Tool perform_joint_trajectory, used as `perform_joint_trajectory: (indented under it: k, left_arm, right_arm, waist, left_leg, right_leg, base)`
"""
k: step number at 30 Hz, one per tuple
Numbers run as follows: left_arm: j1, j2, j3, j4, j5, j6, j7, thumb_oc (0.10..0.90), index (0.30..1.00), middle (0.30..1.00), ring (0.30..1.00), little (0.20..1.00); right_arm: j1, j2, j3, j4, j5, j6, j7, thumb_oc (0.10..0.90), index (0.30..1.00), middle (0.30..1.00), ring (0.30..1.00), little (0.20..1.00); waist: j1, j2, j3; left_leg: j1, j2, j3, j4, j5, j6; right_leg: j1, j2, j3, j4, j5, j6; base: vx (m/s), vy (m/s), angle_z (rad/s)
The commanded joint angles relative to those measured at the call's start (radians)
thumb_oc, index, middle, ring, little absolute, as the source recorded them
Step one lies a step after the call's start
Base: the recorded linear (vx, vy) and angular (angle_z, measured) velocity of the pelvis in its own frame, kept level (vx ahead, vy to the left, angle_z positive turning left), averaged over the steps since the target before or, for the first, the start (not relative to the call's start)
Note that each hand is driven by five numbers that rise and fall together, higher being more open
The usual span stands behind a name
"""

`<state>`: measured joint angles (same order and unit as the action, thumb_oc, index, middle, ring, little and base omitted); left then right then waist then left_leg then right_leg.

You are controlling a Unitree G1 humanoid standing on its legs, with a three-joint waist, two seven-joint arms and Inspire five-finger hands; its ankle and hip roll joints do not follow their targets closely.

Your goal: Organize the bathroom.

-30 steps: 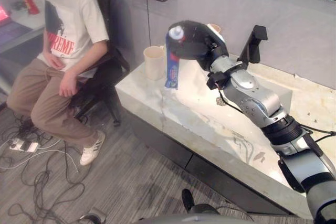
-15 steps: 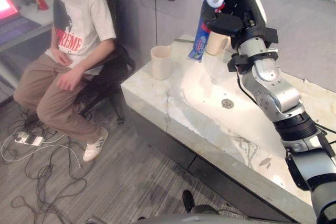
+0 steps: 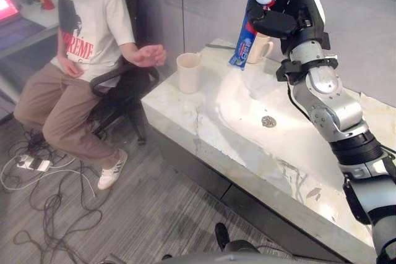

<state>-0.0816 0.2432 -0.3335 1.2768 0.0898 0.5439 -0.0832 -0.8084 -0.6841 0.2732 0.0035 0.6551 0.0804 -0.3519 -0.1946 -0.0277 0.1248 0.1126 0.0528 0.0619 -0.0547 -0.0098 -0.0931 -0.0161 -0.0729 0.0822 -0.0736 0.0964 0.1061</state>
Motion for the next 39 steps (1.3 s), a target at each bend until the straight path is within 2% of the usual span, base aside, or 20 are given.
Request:
perform_joint_trajectory:
  k: [1, 2, 4, 5, 6, 7, 8, 10, 12, 15, 19, 26, 28, 29, 30, 32, 33, 35, 36, 39]
  left_arm:
    - [0.019, 0.043, -0.036, 0.060, 0.006, 0.033, 0.029, 0.800, 0.900, 0.900, 0.900, 0.900]
    - [0.003, 0.038, -0.039, 0.035, -0.021, 0.046, 0.037, 0.800, 0.900, 0.900, 0.900, 0.900]
    - [-0.013, 0.029, -0.037, 0.018, -0.005, 0.073, 0.014, 0.800, 0.900, 0.900, 0.900, 0.900]
    - [-0.014, 0.029, -0.036, 0.017, 0.001, 0.077, 0.005, 0.800, 0.900, 0.900, 0.900, 0.900]
    - [-0.016, 0.025, -0.035, 0.011, 0.013, 0.086, -0.007, 0.800, 0.900, 0.900, 0.900, 0.900]
    - [-0.019, 0.029, -0.054, 0.014, -0.022, 0.084, -0.001, 0.800, 0.900, 0.900, 0.900, 0.900]
    - [-0.021, 0.035, -0.056, 0.016, -0.023, 0.077, -0.005, 0.800, 0.900, 0.900, 0.900, 0.900]
    - [-0.010, 0.034, -0.063, 0.016, 0.000, 0.045, -0.007, 0.800, 0.900, 0.900, 0.900, 0.900]
    - [-0.002, 0.026, -0.083, 0.029, 0.001, 0.025, 0.011, 0.800, 0.900, 0.900, 0.900, 0.900]
    - [0.009, 0.037, -0.090, 0.044, -0.027, 0.017, 0.046, 0.800, 0.900, 0.900, 0.900, 0.900]
    - [0.001, 0.078, -0.071, 0.056, -0.010, 0.035, 0.028, 0.800, 0.900, 0.900, 0.900, 0.900]
    - [0.017, 0.083, -0.056, 0.050, -0.003, 0.028, 0.022, 0.800, 0.900, 0.900, 0.900, 0.900]
    - [0.017, 0.078, -0.059, 0.051, -0.004, 0.022, 0.014, 0.800, 0.900, 0.900, 0.900, 0.900]
    - [0.022, 0.080, -0.058, 0.049, -0.019, 0.028, 0.021, 0.800, 0.900, 0.900, 0.900, 0.900]
    - [0.033, 0.085, -0.044, 0.047, -0.031, 0.042, 0.025, 0.800, 0.900, 0.900, 0.900, 0.900]
    - [0.035, 0.092, -0.029, 0.061, -0.045, 0.042, 0.020, 0.800, 0.900, 0.900, 0.900, 0.900]
    - [0.033, 0.094, -0.031, 0.068, -0.044, 0.038, 0.028, 0.800, 0.900, 0.900, 0.900, 0.900]
    - [0.027, 0.100, -0.030, 0.065, -0.067, 0.040, 0.061, 0.800, 0.900, 0.900, 0.900, 0.900]
    - [0.022, 0.095, -0.018, 0.065, -0.043, 0.041, 0.037, 0.800, 0.900, 0.900, 0.900, 0.900]
    - [0.027, 0.083, -0.023, 0.062, -0.043, 0.038, 0.049, 0.800, 0.900, 0.900, 0.900, 0.900]
  right_arm:
    - [-0.210, 0.030, -0.133, -0.015, 0.029, -0.150, -0.002, 0.400, 0.300, 0.300, 0.300, 0.300]
    - [-0.197, 0.051, -0.133, -0.043, -0.004, -0.147, -0.003, 0.400, 0.300, 0.300, 0.300, 0.300]
    - [-0.176, 0.090, -0.121, -0.054, -0.035, -0.160, -0.005, 0.400, 0.300, 0.300, 0.300, 0.300]
    - [-0.177, 0.099, -0.116, -0.049, -0.043, -0.163, -0.005, 0.400, 0.300, 0.300, 0.300, 0.300]
    - [-0.188, 0.133, -0.099, -0.025, -0.080, -0.181, -0.003, 0.400, 0.300, 0.300, 0.300, 0.300]
    - [-0.207, 0.173, -0.069, -0.002, -0.115, -0.212, -0.014, 0.400, 0.300, 0.300, 0.300, 0.300]
    - [-0.211, 0.187, -0.056, 0.000, -0.136, -0.219, -0.027, 0.400, 0.300, 0.300, 0.300, 0.300]
    - [-0.207, 0.196, -0.077, -0.024, -0.175, -0.184, -0.047, 0.400, 0.300, 0.300, 0.300, 0.300]
    - [-0.165, 0.170, -0.114, -0.043, -0.156, -0.201, -0.039, 0.400, 0.300, 0.300, 0.300, 0.300]
    - [-0.140, 0.146, -0.132, -0.048, -0.113, -0.224, -0.022, 0.400, 0.300, 0.300, 0.300, 0.300]
    - [-0.144, 0.113, -0.130, -0.101, -0.084, -0.174, -0.033, 0.400, 0.300, 0.300, 0.300, 0.300]
    - [-0.161, 0.075, -0.118, -0.086, -0.059, -0.166, -0.033, 0.400, 0.300, 0.300, 0.300, 0.300]
    - [-0.154, 0.075, -0.118, -0.078, -0.061, -0.187, -0.026, 0.400, 0.300, 0.300, 0.300, 0.300]
    - [-0.154, 0.074, -0.119, -0.071, -0.037, -0.208, -0.014, 0.400, 0.300, 0.300, 0.300, 0.300]
    - [-0.155, 0.074, -0.118, -0.071, 0.010, -0.224, 0.010, 0.400, 0.300, 0.300, 0.300, 0.300]
    - [-0.165, 0.092, -0.106, -0.086, 0.005, -0.203, 0.013, 0.400, 0.300, 0.300, 0.300, 0.300]
    - [-0.180, 0.117, -0.083, -0.083, -0.018, -0.210, -0.008, 0.400, 0.300, 0.300, 0.300, 0.300]
    - [-0.184, 0.140, -0.086, -0.112, -0.065, -0.180, -0.023, 0.400, 0.300, 0.300, 0.300, 0.300]
    - [-0.195, 0.131, -0.085, -0.122, -0.059, -0.171, -0.031, 0.400, 0.300, 0.300, 0.300, 0.300]
    - [-0.220, 0.118, -0.089, -0.109, -0.029, -0.154, -0.038, 0.400, 0.300, 0.300, 0.300, 0.300]
  waist:
    - [0.004, -0.035, -0.100]
    - [0.021, -0.057, -0.070]
    - [0.044, -0.053, -0.051]
    - [0.042, -0.052, -0.053]
    - [0.036, -0.051, -0.060]
    - [0.042, -0.040, -0.057]
    - [0.054, -0.037, -0.046]
    - [0.035, -0.017, -0.047]
    - [0.024, 0.004, -0.045]
    - [0.020, 0.012, -0.051]
    - [0.014, 0.017, -0.060]
    - [0.032, 0.011, -0.070]
    - [0.049, 0.009, -0.062]
    - [0.061, 0.009, -0.055]
    - [0.068, 0.008, -0.038]
    - [0.065, -0.002, -0.032]
    - [0.053, -0.015, -0.026]
    - [0.050, -0.021, -0.029]
    - [0.056, -0.025, -0.032]
    - [0.061, -0.024, -0.046]
  left_leg:
    - [-0.109, 0.026, 0.109, 0.519, 0.023, 0.000]
    - [-0.315, 0.052, 0.028, 0.834, 0.053, 0.007]
    - [-0.406, 0.058, -0.014, 0.825, 0.019, 0.030]
    - [-0.379, 0.069, -0.009, 0.774, 0.010, 0.033]
    - [-0.281, 0.075, 0.001, 0.580, -0.025, 0.056]
    - [-0.189, 0.046, -0.030, 0.359, -0.040, 0.072]
    - [-0.177, 0.033, -0.040, 0.341, -0.046, 0.075]
    - [-0.142, 0.048, -0.012, 0.252, -0.040, 0.056]
    - [-0.098, 0.048, 0.014, 0.164, -0.029, 0.050]
    - [-0.079, 0.046, 0.038, 0.136, -0.034, 0.049]
    - [-0.069, 0.042, 0.059, 0.118, -0.046, 0.053]
    - [-0.061, 0.031, 0.059, 0.120, -0.065, 0.063]
    - [-0.066, 0.016, 0.056, 0.138, -0.082, 0.076]
    - [-0.070, 0.017, 0.063, 0.147, -0.079, 0.080]
    - [-0.052, 0.022, 0.086, 0.154, -0.089, 0.079]
    - [-0.028, 0.012, 0.101, 0.148, -0.090, 0.069]
    - [-0.006, -0.007, 0.077, 0.145, -0.111, 0.075]
    - [-0.022, -0.010, 0.042, 0.164, -0.113, 0.082]
    - [-0.031, -0.006, 0.047, 0.171, -0.105, 0.075]
    - [-0.034, -0.001, 0.039, 0.162, -0.093, 0.067]
  right_leg:
    - [-0.092, 0.067, 0.070, 0.153, -0.016, -0.006]
    - [-0.061, 0.076, 0.078, 0.147, -0.001, -0.051]
    - [-0.024, 0.089, 0.077, 0.144, -0.019, -0.068]
    - [-0.020, 0.087, 0.078, 0.138, -0.021, -0.063]
    - [-0.010, 0.075, 0.100, 0.119, -0.027, -0.042]
    - [-0.025, 0.070, 0.123, 0.145, -0.050, -0.014]
    - [-0.039, 0.069, 0.109, 0.190, -0.074, -0.002]
    - [-0.057, 0.055, 0.125, 0.186, -0.069, 0.006]
    - [-0.057, 0.023, 0.121, 0.190, -0.072, 0.034]
    - [-0.056, -0.001, 0.123, 0.187, -0.073, 0.056]
    - [-0.055, -0.022, 0.128, 0.172, -0.073, 0.076]
    - [-0.042, -0.035, 0.140, 0.167, -0.079, 0.088]
    - [-0.046, -0.055, 0.104, 0.204, -0.094, 0.096]
    - [-0.081, -0.064, 0.057, 0.285, -0.084, 0.103]
    - [-0.144, -0.069, 0.000, 0.377, -0.043, 0.116]
    - [-0.200, -0.037, -0.019, 0.325, -0.014, 0.119]
    - [-0.212, 0.007, 0.036, 0.269, -0.005, 0.102]
    - [-0.162, 0.031, 0.075, 0.230, -0.032, 0.066]
    - [-0.134, 0.033, 0.052, 0.218, -0.045, 0.056]
    - [-0.097, 0.044, 0.064, 0.188, -0.054, 0.045]
  base:
    - [-0.07, -0.247, 0.16]
    - [-0.08, -0.188, 0.32]
    - [0.02, -0.015, 0.09]
    - [0.16, 0.148, -0.42]
    - [0.21, 0.281, -0.54]
    - [0.20, 0.303, -0.59]
    - [0.12, 0.269, -0.69]
    - [0.08, 0.202, -0.61]
    - [0.15, 0.239, 0.02]
    - [0.10, 0.132, 0.13]
    - [0.04, 0.111, -0.16]
    - [0.02, 0.101, -0.04]
    - [0.02, 0.090, -0.18]
    - [0.02, 0.031, -0.17]
    - [0.01, -0.014, -0.33]
    - [0.07, -0.022, -0.78]
    - [0.13, -0.048, -0.80]
    - [0.13, -0.099, -0.38]
    - [0.11, -0.095, 0.18]
    - [0.09, -0.032, 0.30]
